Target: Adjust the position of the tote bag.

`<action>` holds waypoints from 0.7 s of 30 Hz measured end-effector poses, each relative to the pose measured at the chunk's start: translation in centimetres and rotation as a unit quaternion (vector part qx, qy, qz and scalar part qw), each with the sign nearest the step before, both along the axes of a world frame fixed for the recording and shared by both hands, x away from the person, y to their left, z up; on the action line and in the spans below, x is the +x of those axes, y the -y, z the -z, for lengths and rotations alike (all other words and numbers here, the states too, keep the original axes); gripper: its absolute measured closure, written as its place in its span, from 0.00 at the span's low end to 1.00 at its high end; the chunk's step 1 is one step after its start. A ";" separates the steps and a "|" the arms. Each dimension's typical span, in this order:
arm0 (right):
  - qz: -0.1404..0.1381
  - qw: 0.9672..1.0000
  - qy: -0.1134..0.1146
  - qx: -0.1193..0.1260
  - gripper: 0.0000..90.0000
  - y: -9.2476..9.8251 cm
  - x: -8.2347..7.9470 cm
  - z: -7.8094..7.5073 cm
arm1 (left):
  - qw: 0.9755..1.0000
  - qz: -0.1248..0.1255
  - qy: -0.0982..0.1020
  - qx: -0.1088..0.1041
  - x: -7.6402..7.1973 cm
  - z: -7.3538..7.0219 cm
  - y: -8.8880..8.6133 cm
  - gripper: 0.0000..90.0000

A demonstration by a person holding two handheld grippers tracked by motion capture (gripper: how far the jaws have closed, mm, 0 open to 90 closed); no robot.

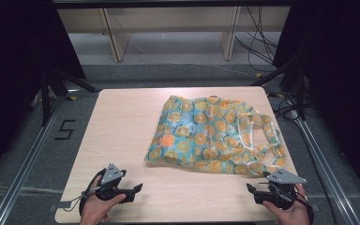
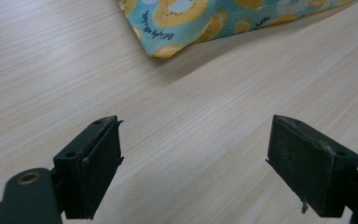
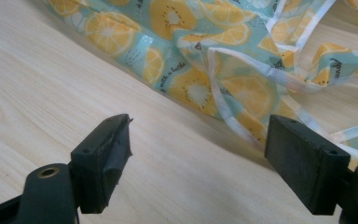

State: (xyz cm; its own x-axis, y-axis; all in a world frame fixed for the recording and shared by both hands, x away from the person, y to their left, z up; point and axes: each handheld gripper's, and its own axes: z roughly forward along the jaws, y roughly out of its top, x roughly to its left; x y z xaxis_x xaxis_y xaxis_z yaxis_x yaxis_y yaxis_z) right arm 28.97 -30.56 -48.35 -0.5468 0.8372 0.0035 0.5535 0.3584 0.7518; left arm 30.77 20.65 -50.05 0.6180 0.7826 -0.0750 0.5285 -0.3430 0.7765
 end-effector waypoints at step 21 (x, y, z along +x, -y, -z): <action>-0.006 1.000 0.011 -0.005 0.30 -0.3 0.0 0.1 | 1.000 0.011 0.008 0.019 0.2 0.0 0.0 0.18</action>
State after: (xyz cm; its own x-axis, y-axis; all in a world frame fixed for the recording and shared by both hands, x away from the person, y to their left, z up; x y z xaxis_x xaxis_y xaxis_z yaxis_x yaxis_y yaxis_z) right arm 28.98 -30.25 -48.42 -0.5565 0.8307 -0.0172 0.5328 0.3727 0.7597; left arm 30.96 20.69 -50.08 0.6357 0.7712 -0.0353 0.5087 -0.3840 0.7706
